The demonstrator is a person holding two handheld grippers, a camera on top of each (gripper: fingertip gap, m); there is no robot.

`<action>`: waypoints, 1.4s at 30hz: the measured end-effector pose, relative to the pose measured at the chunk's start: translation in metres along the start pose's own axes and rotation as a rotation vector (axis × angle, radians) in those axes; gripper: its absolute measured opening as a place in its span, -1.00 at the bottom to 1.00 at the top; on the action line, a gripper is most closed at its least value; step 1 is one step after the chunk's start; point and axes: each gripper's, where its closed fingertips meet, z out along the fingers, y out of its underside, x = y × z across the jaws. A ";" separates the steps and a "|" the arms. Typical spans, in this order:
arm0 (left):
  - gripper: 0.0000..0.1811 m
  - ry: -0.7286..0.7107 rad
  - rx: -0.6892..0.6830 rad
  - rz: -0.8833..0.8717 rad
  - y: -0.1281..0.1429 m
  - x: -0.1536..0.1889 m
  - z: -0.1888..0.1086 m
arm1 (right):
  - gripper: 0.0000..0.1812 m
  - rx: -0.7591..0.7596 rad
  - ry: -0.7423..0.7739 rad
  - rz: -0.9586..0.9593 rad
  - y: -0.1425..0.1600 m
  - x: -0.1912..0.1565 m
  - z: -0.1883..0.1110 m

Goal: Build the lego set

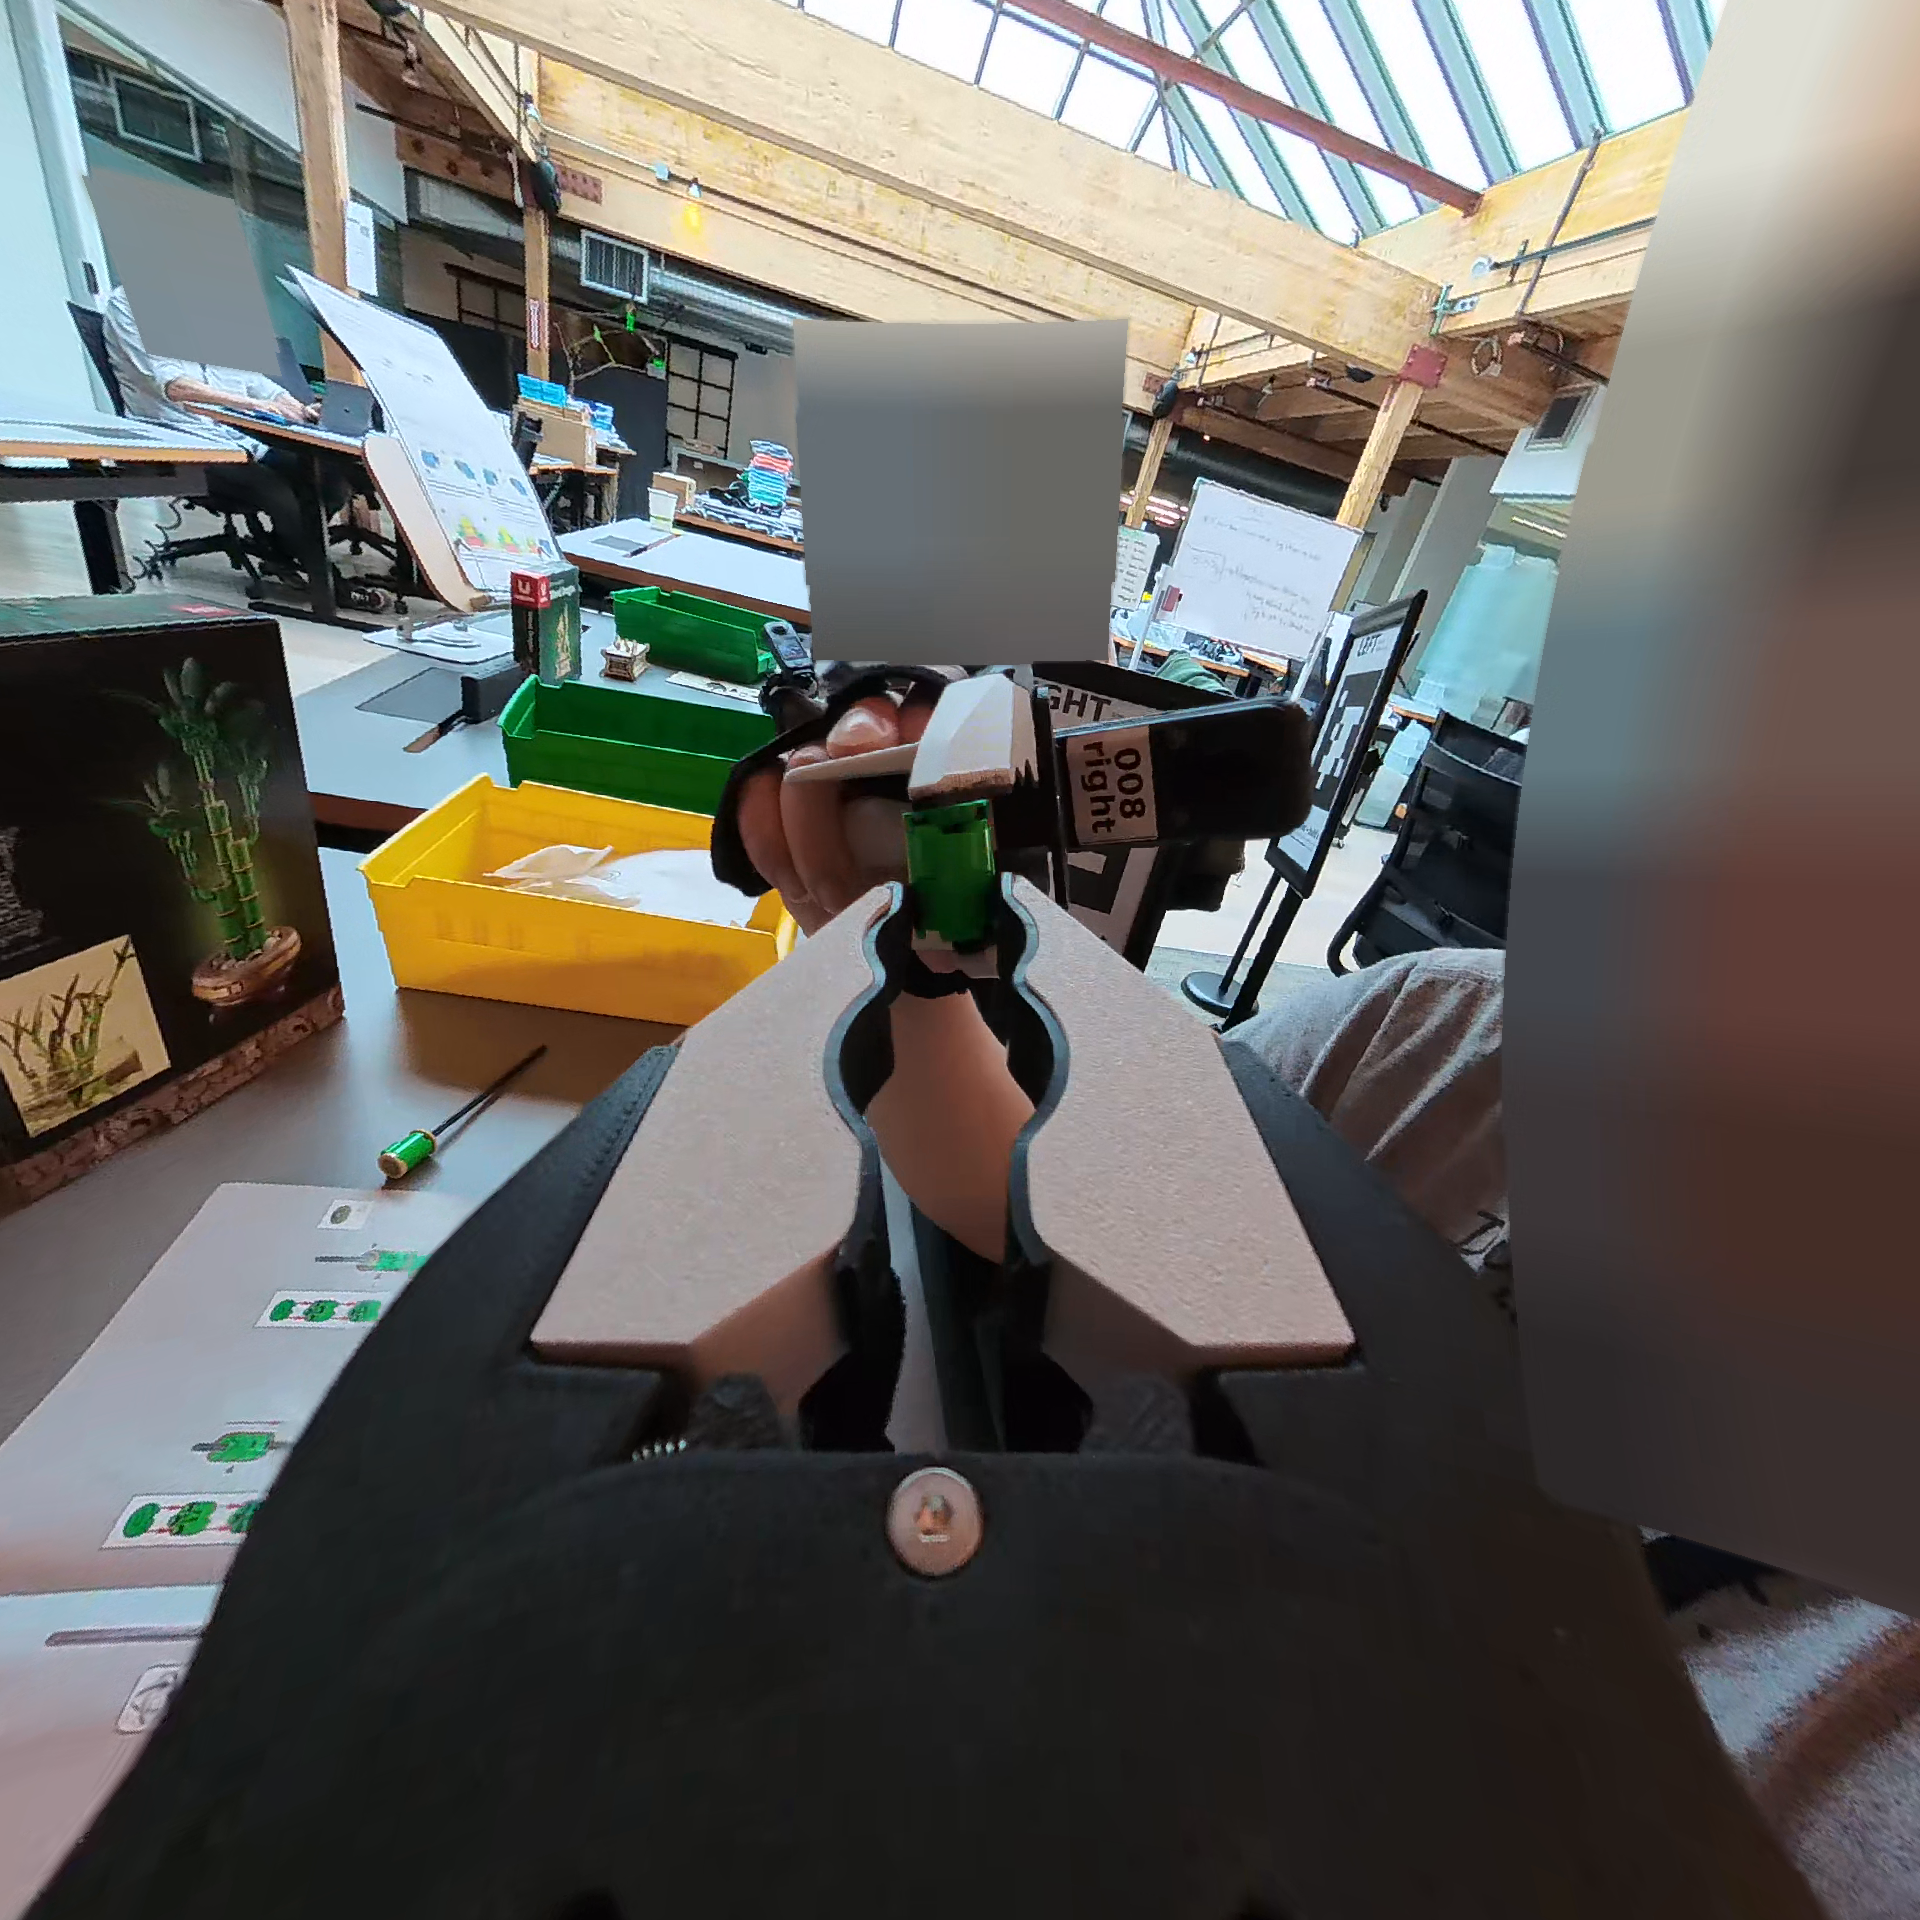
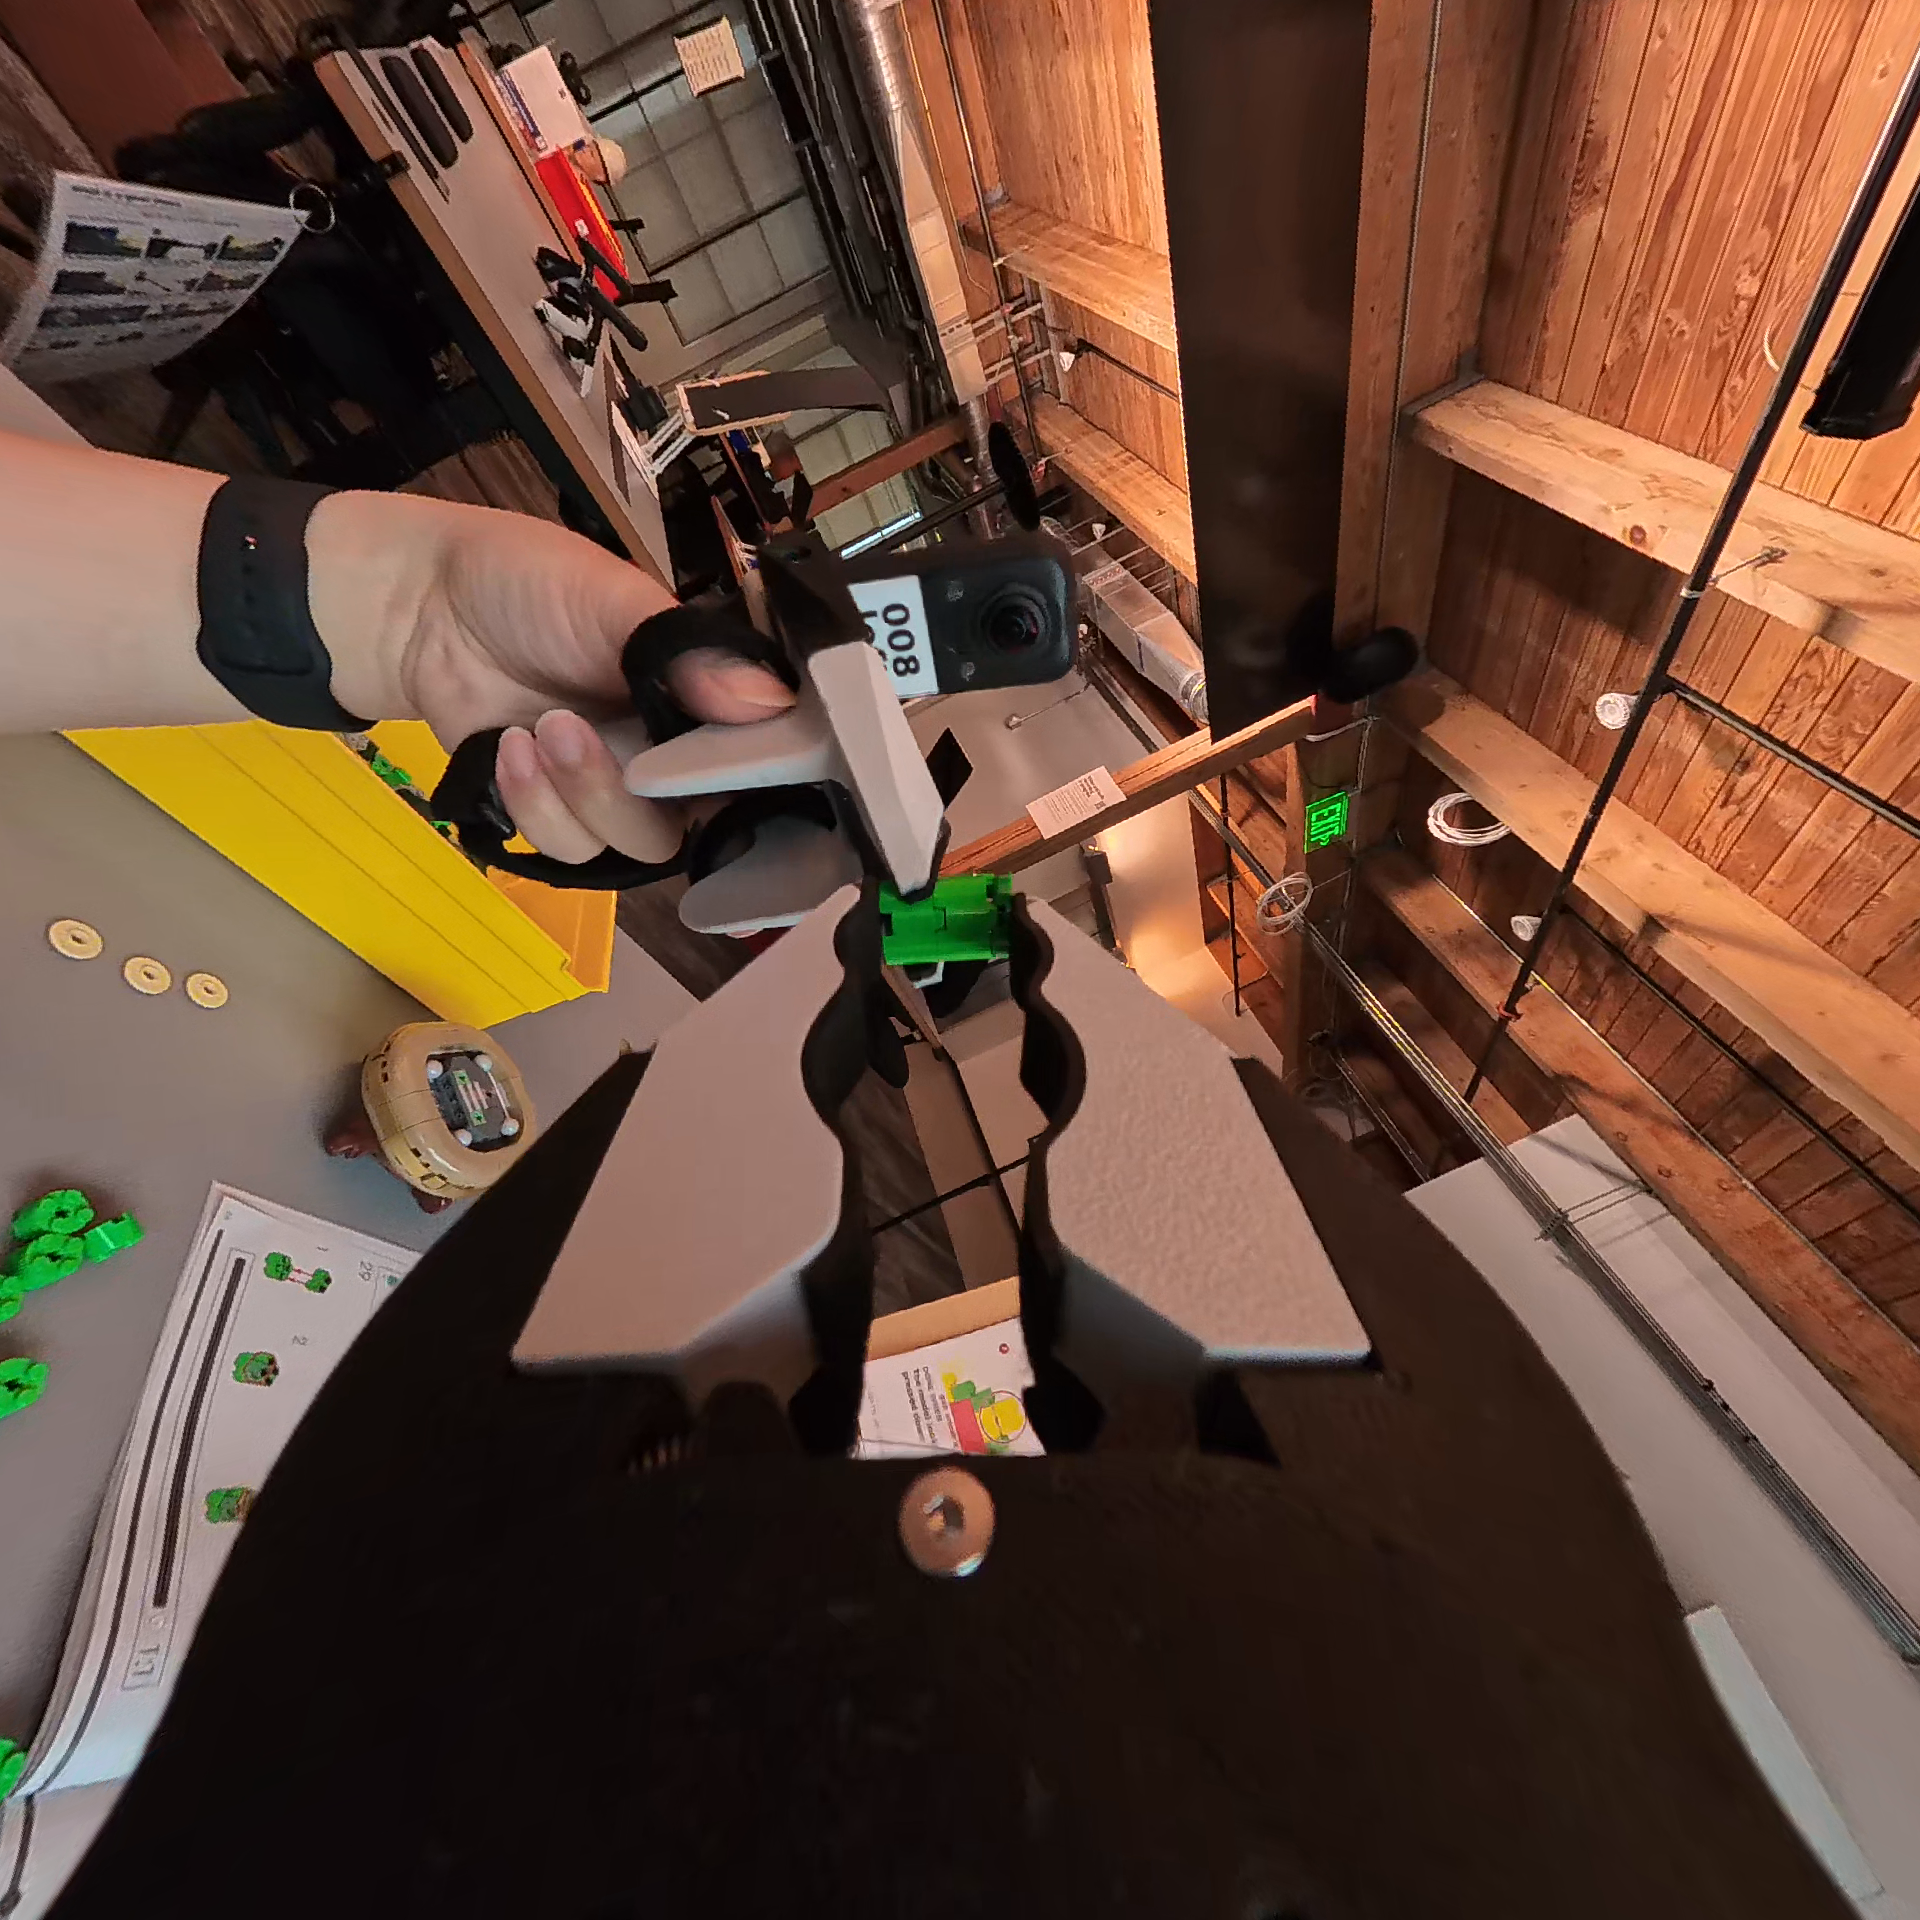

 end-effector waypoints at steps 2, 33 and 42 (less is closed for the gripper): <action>-0.85 -0.004 -0.011 -0.015 0.002 -0.001 0.001 | -0.75 -0.006 -0.004 -0.019 0.001 -0.001 -0.001; -0.85 -0.040 -0.115 -0.048 0.018 -0.006 0.003 | -0.74 0.003 -0.091 -0.039 0.003 -0.015 0.001; -0.85 -0.038 -0.118 -0.028 0.016 -0.003 0.001 | -0.74 0.034 -0.089 -0.005 0.000 -0.015 0.003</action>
